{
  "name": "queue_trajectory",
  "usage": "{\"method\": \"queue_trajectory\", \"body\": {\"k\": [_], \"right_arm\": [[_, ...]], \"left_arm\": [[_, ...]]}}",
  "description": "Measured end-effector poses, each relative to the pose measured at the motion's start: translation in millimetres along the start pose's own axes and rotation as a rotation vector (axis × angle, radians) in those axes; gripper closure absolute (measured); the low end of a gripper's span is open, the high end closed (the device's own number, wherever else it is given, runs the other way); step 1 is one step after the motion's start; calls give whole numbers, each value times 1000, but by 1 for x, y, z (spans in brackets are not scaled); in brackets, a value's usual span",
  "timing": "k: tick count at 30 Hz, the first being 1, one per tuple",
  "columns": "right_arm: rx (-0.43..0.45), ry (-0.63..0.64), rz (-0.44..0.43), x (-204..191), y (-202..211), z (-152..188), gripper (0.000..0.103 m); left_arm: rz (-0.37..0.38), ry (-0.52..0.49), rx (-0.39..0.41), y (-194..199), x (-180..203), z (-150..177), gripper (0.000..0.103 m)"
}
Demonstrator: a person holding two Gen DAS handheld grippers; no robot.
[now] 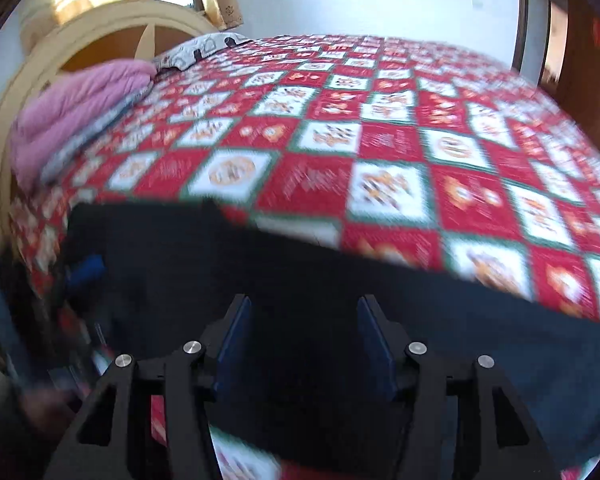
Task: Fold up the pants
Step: 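Lower the right tool to the pants leg end and grasp it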
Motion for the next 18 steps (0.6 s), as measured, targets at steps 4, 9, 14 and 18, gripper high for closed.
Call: {"method": "queue_trajectory", "body": {"k": [4, 9, 14, 18], "right_arm": [[-39, 34, 24, -1, 5, 40, 49], [-100, 23, 96, 9, -11, 75, 52], [-102, 25, 93, 7, -8, 92, 52], [-94, 28, 83, 7, -9, 95, 52]], "left_arm": [[-28, -42, -10, -2, 5, 3, 0], [-44, -82, -23, -2, 9, 8, 0], [-62, -119, -30, 1, 14, 15, 0], [-48, -109, -33, 4, 12, 14, 0]]}}
Point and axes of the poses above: each gripper's, at about its wrist camera, not at the fingertips, and y roughly against the way its jaws point, x to its right, z to its underside, the point moved 3 cm from there along -y, roughly the way its jaws point, and after that the axes turned 2 degrees about -z, right-handed, at the moved point
